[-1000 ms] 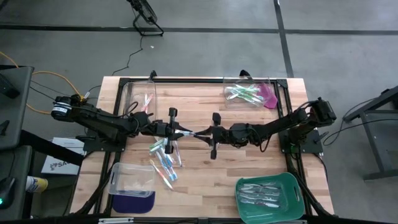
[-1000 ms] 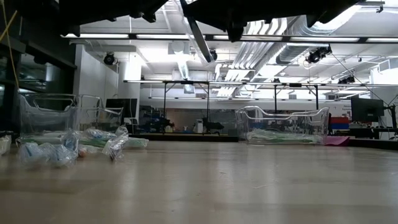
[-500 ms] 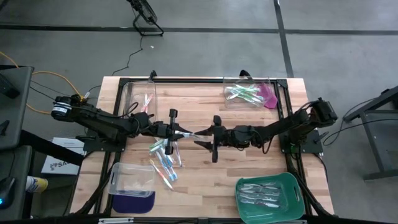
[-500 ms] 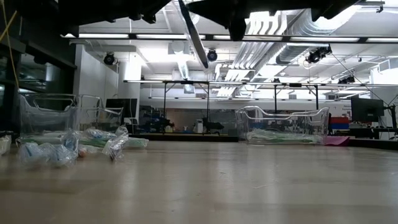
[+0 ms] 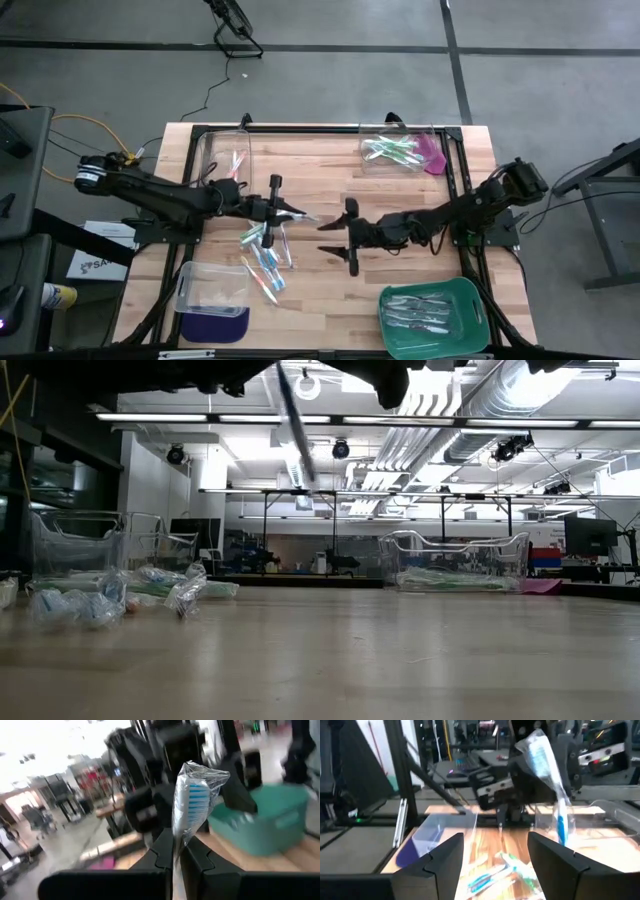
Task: Pick & Place Toothbrushes
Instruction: Put the blue toothbrush into the bottom transparent bin
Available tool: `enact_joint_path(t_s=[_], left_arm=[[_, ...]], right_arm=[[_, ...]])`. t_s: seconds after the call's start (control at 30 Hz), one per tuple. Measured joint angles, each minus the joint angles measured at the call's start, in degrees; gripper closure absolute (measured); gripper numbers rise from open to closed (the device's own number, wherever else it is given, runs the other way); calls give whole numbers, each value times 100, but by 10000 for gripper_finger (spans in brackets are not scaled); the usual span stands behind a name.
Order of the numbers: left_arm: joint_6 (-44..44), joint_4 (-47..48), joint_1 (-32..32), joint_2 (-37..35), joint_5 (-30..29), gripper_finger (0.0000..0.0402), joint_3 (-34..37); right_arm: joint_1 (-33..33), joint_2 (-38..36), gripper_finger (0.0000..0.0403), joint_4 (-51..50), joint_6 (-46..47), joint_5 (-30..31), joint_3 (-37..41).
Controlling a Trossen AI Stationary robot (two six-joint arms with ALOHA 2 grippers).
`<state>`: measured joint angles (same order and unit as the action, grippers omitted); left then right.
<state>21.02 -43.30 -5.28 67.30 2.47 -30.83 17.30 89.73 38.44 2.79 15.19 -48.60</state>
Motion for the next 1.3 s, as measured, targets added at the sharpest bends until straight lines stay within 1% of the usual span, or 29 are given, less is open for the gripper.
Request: enact_joint_path(t_s=[0.17, 0.2, 0.3, 0.37, 0.5, 0.57, 0.7, 0.9, 1.03, 1.23, 1.3], left_arm=[[235, 1607, -162, -729, -21, 396, -243], [293, 1806, -243, -810, -35, 396, -295], [453, 2191, -569, -1064, -257, 396, -315], [559, 2209, -797, -1190, -372, 396, -338], [645, 2724, -1190, -1579, -622, 396, -339], [730, 3134, -1375, -1810, -793, 396, -325], [750, 3686, -1768, -2121, -1230, 396, -327], [747, 4107, -2304, -2342, -1714, 396, -330], [747, 4269, -2648, -2375, -1978, 396, -408], [710, 4907, -3297, -2149, -2611, 396, -720], [552, 5154, -3499, -2047, -2782, 396, -813]], right_arm=[[92, 0, 196, -152, -75, 412, 1], [110, 0, 197, -199, -114, 483, 0], [163, 0, 198, -260, -136, 656, 1], [199, -3, 198, -325, -136, 724, 0], [231, -24, 198, -465, -136, 760, 0], [260, -87, 198, -560, -133, 766, 2], [270, -279, 198, -867, -85, 846, 2], [331, -750, 198, -1679, 313, 891, 2], [351, -878, 198, -1964, 489, 875, 0], [372, -885, 198, -2211, 508, 891, 0], [372, -885, 198, -2215, 541, 891, 0]])
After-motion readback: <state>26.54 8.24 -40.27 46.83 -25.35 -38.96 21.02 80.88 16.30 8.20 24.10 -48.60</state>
